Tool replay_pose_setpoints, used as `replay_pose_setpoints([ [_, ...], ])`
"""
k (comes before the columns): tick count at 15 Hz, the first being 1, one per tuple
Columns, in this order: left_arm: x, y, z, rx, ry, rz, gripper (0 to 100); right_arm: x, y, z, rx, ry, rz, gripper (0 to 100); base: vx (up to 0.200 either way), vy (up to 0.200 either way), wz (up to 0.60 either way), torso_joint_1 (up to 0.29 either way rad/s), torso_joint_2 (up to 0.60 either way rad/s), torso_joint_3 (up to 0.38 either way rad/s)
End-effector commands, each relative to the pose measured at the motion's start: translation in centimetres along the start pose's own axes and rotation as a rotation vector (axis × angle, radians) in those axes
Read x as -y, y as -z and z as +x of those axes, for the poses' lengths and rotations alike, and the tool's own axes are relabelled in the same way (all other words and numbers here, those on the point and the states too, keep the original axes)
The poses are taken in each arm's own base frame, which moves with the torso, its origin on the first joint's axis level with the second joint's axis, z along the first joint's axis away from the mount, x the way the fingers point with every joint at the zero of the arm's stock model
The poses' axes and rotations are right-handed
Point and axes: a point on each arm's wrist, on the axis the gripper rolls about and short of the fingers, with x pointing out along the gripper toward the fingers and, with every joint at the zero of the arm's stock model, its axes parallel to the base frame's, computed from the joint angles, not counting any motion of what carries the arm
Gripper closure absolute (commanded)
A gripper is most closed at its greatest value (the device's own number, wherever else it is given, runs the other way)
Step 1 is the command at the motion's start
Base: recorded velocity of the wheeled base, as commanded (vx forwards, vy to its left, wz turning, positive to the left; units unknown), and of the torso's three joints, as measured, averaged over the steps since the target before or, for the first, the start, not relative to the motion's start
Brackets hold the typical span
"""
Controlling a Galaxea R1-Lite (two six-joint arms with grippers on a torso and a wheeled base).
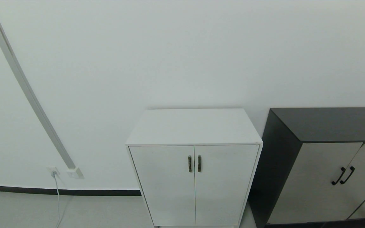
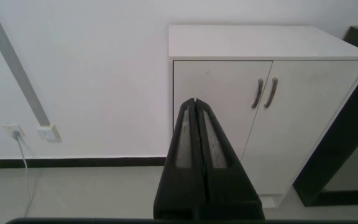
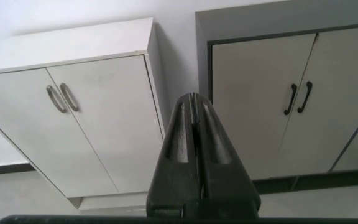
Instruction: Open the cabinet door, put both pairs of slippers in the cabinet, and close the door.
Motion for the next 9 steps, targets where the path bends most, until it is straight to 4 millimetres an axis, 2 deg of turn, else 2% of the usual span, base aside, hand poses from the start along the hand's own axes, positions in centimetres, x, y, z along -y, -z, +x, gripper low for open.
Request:
replay_pose_setpoints([
  [1, 0.00, 0.00, 0.01, -0.002, 0.001, 0.000, 100, 0.00, 0.01, 0.00, 0.000, -0.002, -0.001, 100, 0.000, 0.000, 0.00, 0.000, 0.00, 0.000],
  [9, 0.00, 0.00, 0.01, -0.002, 0.001, 0.000, 100, -0.01, 0.01, -0.01, 0.001, -0.003, -0.007, 100, 0.000, 0.000, 0.00, 0.000, 0.00, 0.000],
])
